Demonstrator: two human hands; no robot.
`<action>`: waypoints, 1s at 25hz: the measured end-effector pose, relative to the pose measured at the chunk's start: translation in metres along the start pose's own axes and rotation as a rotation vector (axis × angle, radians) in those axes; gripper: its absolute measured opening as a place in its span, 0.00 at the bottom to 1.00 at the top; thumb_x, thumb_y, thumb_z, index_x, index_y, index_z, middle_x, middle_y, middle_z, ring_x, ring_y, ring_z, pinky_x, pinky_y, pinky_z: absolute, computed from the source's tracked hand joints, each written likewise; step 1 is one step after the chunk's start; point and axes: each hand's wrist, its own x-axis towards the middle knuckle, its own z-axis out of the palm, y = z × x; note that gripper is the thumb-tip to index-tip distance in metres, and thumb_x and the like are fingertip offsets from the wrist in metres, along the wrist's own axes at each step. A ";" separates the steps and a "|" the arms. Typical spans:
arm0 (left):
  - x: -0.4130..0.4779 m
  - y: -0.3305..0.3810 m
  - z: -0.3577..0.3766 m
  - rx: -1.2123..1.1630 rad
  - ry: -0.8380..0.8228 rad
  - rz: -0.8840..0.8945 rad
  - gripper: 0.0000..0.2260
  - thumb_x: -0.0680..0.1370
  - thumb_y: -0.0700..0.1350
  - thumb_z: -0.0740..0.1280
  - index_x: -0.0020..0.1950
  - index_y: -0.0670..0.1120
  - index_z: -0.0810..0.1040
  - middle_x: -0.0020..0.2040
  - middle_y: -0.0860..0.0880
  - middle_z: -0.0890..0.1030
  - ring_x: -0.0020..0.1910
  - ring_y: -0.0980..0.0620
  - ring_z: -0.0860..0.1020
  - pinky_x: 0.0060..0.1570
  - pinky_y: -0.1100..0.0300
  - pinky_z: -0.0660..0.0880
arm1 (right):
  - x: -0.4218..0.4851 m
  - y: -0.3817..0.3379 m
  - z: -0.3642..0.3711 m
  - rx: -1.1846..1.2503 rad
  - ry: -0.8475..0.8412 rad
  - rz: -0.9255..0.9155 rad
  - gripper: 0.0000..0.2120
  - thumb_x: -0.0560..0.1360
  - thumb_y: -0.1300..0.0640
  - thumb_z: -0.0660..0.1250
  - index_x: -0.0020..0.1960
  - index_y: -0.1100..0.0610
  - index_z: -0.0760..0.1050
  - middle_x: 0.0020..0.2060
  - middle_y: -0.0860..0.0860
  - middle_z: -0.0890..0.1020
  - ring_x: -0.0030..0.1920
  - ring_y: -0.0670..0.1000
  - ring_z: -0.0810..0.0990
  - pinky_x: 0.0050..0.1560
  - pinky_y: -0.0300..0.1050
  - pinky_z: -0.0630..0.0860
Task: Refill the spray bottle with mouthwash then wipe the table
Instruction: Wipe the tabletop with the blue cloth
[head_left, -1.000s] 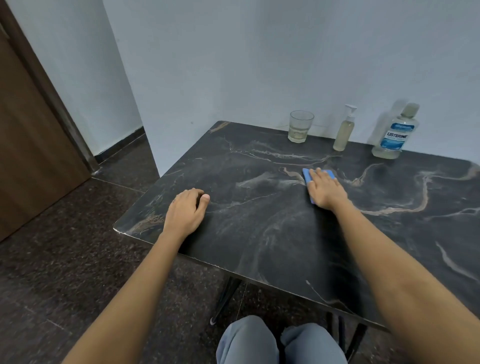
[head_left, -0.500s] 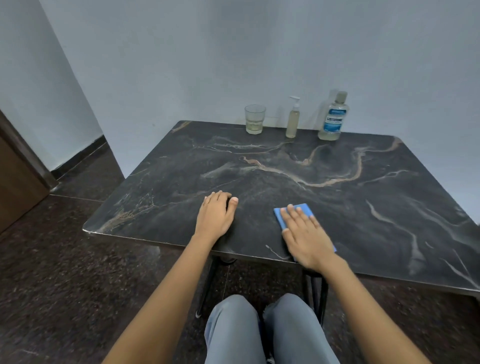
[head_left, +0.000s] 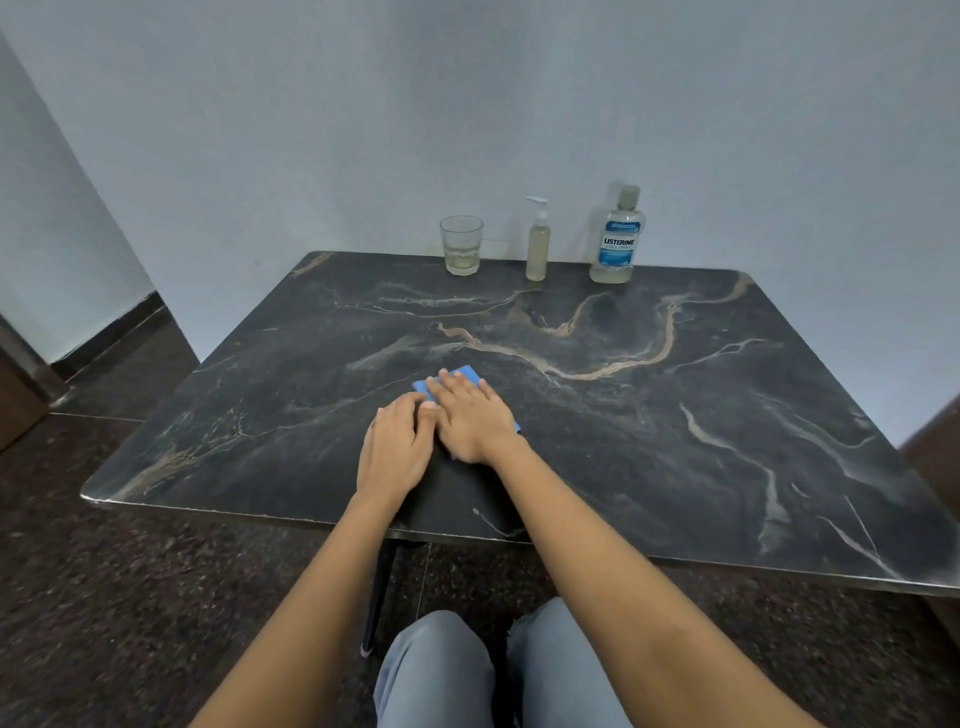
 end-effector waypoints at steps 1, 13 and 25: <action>-0.001 0.001 0.002 0.087 -0.025 0.039 0.15 0.82 0.51 0.55 0.60 0.45 0.75 0.58 0.48 0.79 0.60 0.47 0.74 0.61 0.51 0.69 | 0.007 0.010 -0.006 0.000 0.000 0.029 0.25 0.82 0.49 0.43 0.79 0.51 0.48 0.78 0.49 0.49 0.78 0.48 0.46 0.76 0.50 0.41; -0.006 0.010 -0.001 0.153 -0.091 0.125 0.16 0.82 0.53 0.54 0.57 0.45 0.76 0.53 0.49 0.80 0.55 0.49 0.75 0.50 0.54 0.71 | -0.137 0.182 -0.056 -0.006 0.153 0.504 0.25 0.82 0.51 0.44 0.79 0.54 0.49 0.78 0.51 0.49 0.78 0.49 0.47 0.77 0.50 0.44; -0.025 0.040 0.018 -0.065 -0.104 0.024 0.16 0.82 0.55 0.54 0.57 0.48 0.76 0.49 0.51 0.80 0.51 0.50 0.76 0.48 0.53 0.71 | -0.168 0.028 0.007 -0.094 0.073 0.185 0.27 0.82 0.49 0.44 0.79 0.55 0.43 0.78 0.51 0.45 0.78 0.50 0.41 0.76 0.51 0.39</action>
